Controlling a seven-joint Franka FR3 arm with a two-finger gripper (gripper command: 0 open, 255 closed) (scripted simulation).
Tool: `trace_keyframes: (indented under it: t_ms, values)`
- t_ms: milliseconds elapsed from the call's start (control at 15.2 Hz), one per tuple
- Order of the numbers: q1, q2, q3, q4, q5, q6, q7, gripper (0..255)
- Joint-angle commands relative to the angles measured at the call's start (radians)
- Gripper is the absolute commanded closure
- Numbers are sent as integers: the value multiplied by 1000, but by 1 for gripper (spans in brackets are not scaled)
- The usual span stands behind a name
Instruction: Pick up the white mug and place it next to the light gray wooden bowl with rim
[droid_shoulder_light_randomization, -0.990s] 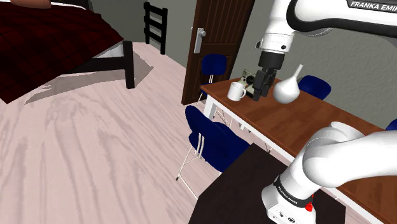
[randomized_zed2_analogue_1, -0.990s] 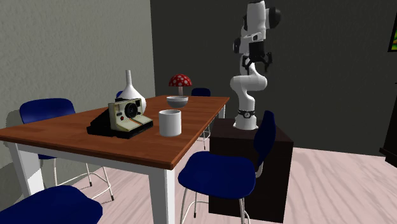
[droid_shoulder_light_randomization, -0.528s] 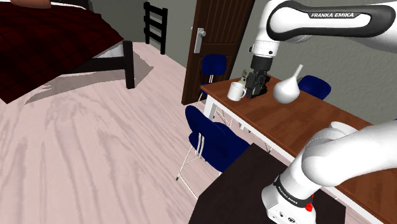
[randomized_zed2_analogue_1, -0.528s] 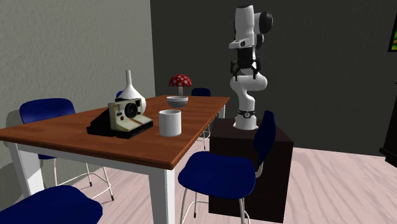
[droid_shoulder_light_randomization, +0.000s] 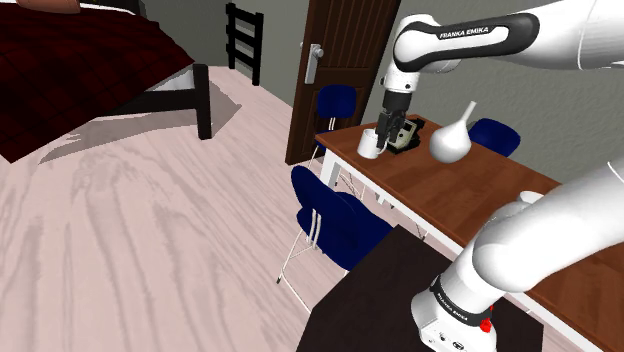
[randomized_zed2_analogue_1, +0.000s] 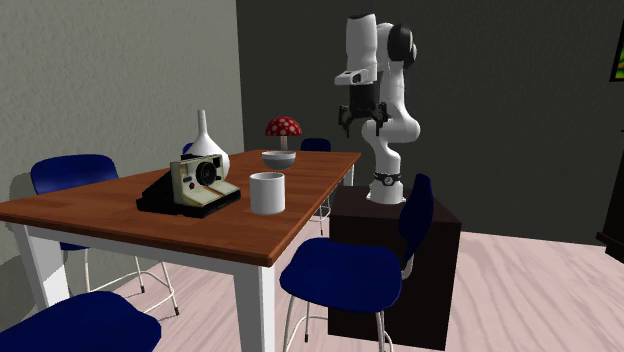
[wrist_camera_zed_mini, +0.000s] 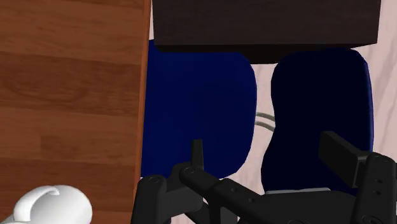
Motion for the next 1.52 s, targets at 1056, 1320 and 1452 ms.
trace_keyframes:
  t_ms: [1056, 1320, 1452]
  values:
    - [-119, 662, -124, 546, 80, 128, -293, 0]
    - [-174, 827, -122, 742, 115, 100, -341, 0]
    - [-181, 846, -120, 754, 119, 109, -346, 0]
